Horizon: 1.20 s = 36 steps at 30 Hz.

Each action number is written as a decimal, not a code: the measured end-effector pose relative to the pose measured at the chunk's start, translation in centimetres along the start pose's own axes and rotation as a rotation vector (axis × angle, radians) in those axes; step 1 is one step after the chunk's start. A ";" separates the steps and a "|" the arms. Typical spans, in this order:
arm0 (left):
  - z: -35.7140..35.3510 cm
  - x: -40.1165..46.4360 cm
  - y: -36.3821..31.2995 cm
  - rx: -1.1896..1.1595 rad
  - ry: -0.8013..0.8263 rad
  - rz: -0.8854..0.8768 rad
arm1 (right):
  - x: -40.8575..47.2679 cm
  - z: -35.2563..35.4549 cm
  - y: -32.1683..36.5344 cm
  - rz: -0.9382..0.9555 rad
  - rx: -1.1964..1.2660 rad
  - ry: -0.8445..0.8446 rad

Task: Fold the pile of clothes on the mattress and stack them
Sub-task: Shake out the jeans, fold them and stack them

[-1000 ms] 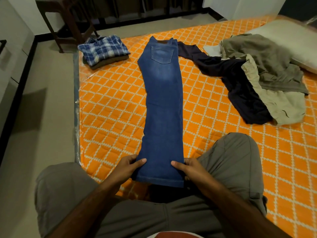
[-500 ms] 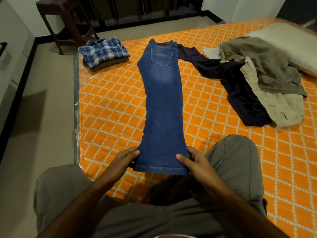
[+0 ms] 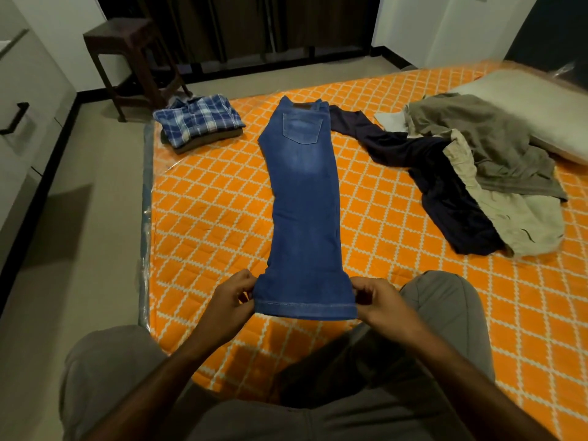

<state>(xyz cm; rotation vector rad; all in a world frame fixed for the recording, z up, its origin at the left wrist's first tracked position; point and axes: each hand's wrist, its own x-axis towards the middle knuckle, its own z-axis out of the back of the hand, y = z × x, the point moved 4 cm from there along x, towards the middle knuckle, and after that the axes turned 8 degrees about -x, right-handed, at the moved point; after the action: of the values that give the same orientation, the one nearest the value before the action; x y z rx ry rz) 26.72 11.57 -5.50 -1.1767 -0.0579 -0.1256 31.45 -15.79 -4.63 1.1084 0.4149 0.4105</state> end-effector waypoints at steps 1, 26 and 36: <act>0.0 -0.1 0.3 0.030 -0.004 -0.013 | -0.1 0.1 -0.3 -0.003 -0.075 -0.064; -0.4 -2.8 -1.0 0.538 0.267 -0.530 | -2.9 -0.6 1.6 0.450 -0.761 0.177; 1.4 -3.0 -2.5 0.284 0.268 -0.390 | -2.4 -0.3 4.0 0.356 -0.606 0.272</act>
<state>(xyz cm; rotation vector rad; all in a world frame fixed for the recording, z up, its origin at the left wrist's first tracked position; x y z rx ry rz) 23.49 12.10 -3.05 -0.8462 -0.0655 -0.5990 28.86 -15.25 -0.80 0.5284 0.2975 0.9392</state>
